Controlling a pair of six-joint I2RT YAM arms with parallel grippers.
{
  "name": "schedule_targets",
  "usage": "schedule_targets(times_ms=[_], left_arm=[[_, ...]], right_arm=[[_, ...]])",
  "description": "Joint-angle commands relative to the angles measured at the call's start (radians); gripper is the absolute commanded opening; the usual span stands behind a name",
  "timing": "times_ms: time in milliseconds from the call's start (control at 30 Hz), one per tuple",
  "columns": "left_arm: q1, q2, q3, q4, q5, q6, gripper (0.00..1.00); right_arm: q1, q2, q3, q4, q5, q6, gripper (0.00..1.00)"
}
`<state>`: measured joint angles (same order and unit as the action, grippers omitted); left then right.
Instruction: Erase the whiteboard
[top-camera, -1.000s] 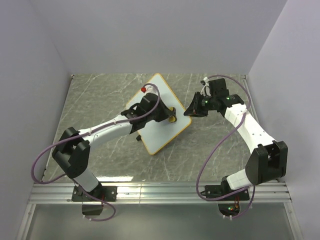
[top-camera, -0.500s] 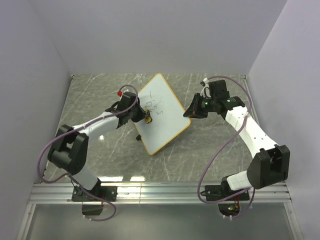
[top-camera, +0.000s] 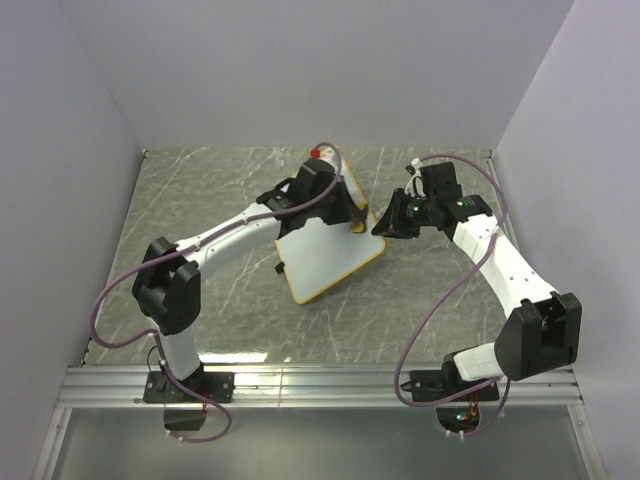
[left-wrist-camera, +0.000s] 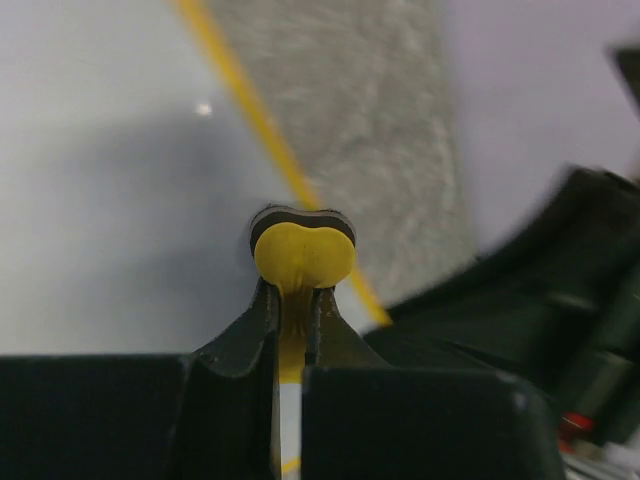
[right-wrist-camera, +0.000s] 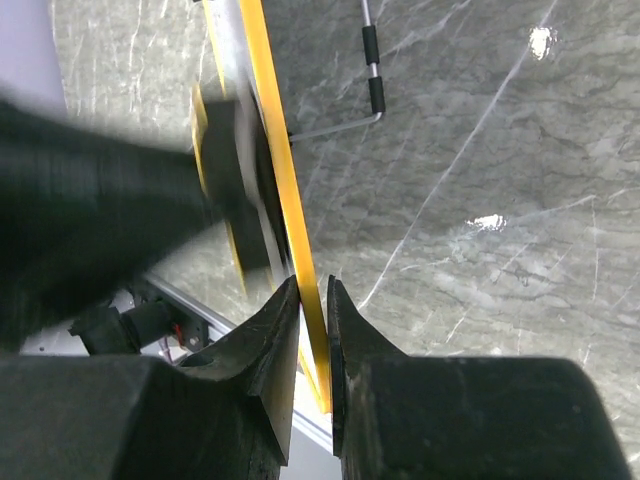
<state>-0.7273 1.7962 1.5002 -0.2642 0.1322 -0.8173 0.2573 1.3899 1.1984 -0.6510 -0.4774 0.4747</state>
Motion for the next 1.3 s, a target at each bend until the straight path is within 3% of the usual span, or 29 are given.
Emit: schedule_targets(times_ms=[0,133,467,667,933,1267], left_arm=[[-0.066,0.032,0.008,0.048,0.129,-0.066,0.00],[-0.006,0.026,-0.021,0.026,0.098,-0.051,0.00],[0.328,0.103,-0.092,-0.038,0.113,0.056,0.00],[0.400,0.149,-0.155,-0.050,0.115,0.112,0.00],[0.372,0.102,-0.147,-0.024,0.195,0.072,0.00],[0.092,0.065,-0.008,0.023,0.190,-0.124,0.00]], right_arm=[[0.016,-0.008,-0.003,0.007,-0.003,0.025,0.00],[0.014,-0.012,-0.003,0.004,0.002,0.022,0.00],[0.016,-0.032,-0.028,-0.002,0.011,0.013,0.00],[0.014,-0.031,-0.008,-0.015,0.022,0.005,0.00],[0.016,-0.009,-0.007,0.001,0.016,0.015,0.00],[0.016,0.021,-0.002,0.025,0.010,0.028,0.00]])
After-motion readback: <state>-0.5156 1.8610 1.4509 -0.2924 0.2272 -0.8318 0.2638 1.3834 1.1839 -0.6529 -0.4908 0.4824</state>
